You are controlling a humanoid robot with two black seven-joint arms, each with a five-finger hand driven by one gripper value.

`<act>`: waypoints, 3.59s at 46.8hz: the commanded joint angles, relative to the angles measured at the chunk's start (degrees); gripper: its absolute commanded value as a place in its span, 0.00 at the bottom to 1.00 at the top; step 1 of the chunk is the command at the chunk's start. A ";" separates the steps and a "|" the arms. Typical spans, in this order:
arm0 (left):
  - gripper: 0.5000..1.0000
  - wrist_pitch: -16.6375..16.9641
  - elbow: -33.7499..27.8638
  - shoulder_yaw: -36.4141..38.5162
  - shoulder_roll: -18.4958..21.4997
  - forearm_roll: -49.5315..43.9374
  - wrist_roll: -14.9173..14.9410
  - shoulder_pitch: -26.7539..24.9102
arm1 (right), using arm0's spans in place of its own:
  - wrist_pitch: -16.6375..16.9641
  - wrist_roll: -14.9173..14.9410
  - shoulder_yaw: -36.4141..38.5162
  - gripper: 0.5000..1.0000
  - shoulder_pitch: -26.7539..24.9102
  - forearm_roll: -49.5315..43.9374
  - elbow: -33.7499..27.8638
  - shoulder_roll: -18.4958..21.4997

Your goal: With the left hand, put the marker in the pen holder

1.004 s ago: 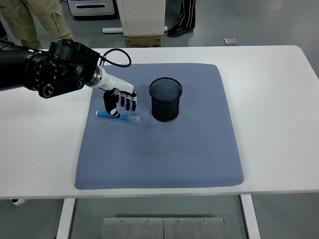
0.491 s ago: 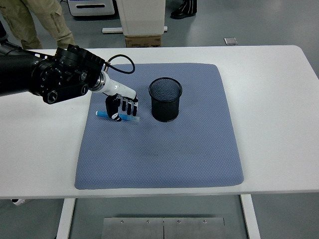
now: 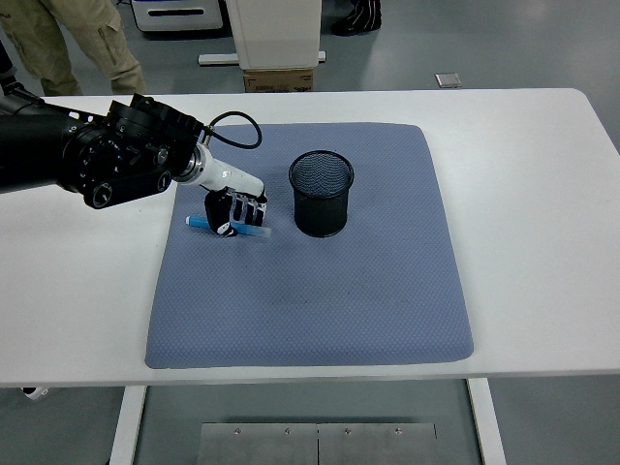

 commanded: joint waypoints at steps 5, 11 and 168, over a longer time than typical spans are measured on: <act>0.11 -0.09 0.00 0.00 0.00 0.00 0.00 0.09 | -0.01 0.02 0.02 1.00 0.00 0.00 0.00 0.00; 0.04 -0.09 0.00 0.00 0.09 0.00 -0.09 0.26 | -0.01 -0.07 0.02 1.00 0.00 0.00 0.00 0.00; 1.00 -1.85 9.13 -28.82 9.32 -38.32 -6.07 3.24 | -0.01 0.02 -0.07 1.00 0.00 0.00 0.00 0.00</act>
